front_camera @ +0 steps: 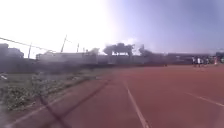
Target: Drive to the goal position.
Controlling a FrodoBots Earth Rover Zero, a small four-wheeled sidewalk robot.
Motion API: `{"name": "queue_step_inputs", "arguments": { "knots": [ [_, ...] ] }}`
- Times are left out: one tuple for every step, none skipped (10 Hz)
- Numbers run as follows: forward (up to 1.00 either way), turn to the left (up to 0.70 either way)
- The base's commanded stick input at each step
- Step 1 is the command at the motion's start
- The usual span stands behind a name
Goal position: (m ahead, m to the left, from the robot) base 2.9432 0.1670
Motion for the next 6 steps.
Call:
{"name": "queue_step_inputs", "arguments": {
  "knots": [
    [0.5, 0.0],
    [0.5, 0.0],
    [0.5, 0.0],
    [0.5, 0.0],
    [0.5, 0.0],
    [0.5, 0.0]
  ]
}}
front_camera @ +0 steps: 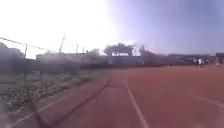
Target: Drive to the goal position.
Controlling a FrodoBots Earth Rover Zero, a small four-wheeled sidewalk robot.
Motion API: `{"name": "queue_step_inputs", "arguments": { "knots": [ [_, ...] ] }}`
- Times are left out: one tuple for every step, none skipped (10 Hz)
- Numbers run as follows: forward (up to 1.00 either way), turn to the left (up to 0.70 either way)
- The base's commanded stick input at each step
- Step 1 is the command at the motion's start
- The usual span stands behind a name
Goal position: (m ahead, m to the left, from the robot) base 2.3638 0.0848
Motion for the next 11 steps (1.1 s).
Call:
{"name": "queue_step_inputs", "arguments": {
  "knots": [
    [0.5, 0.0],
    [0.5, 0.0],
    [0.5, 0.0],
    [0.5, 0.0],
    [0.5, 0.0],
    [0.5, 0.0],
    [0.5, 0.0],
    [0.5, 0.0],
    [0.5, 0.0],
    [0.5, 0.0],
    [0.5, 0.0]
  ]
}}
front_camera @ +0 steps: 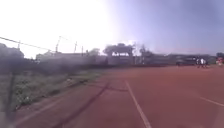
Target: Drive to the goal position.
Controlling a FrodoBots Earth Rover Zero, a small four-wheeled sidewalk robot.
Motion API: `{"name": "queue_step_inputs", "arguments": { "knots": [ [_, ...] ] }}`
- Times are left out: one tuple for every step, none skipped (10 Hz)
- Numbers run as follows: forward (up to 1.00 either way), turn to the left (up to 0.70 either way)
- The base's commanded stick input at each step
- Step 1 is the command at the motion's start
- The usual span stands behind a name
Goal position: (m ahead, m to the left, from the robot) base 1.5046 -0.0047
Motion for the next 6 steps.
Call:
{"name": "queue_step_inputs", "arguments": {
  "knots": [
    [0.5, 0.0],
    [0.5, 0.0],
    [0.5, 0.0],
    [0.5, 0.0],
    [0.5, 0.0],
    [0.5, 0.0]
  ]
}}
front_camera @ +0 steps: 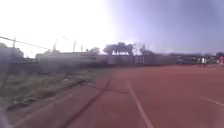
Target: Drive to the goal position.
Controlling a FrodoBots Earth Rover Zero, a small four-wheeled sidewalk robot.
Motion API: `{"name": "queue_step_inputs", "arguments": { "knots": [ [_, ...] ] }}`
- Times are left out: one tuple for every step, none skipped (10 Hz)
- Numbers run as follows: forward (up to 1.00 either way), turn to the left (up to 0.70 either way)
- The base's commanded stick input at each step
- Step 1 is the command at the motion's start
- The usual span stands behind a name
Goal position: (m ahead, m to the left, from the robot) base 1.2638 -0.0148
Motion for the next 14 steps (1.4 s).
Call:
{"name": "queue_step_inputs", "arguments": {
  "knots": [
    [0.5, 0.0],
    [0.5, 0.0],
    [0.5, 0.0],
    [0.5, 0.0],
    [0.5, 0.0],
    [0.5, 0.0],
    [0.5, 0.0],
    [0.5, 0.0],
    [0.5, 0.0],
    [0.5, 0.0],
    [0.5, 0.0],
    [0.5, 0.0],
    [0.5, 0.0],
    [0.5, 0.0]
  ]
}}
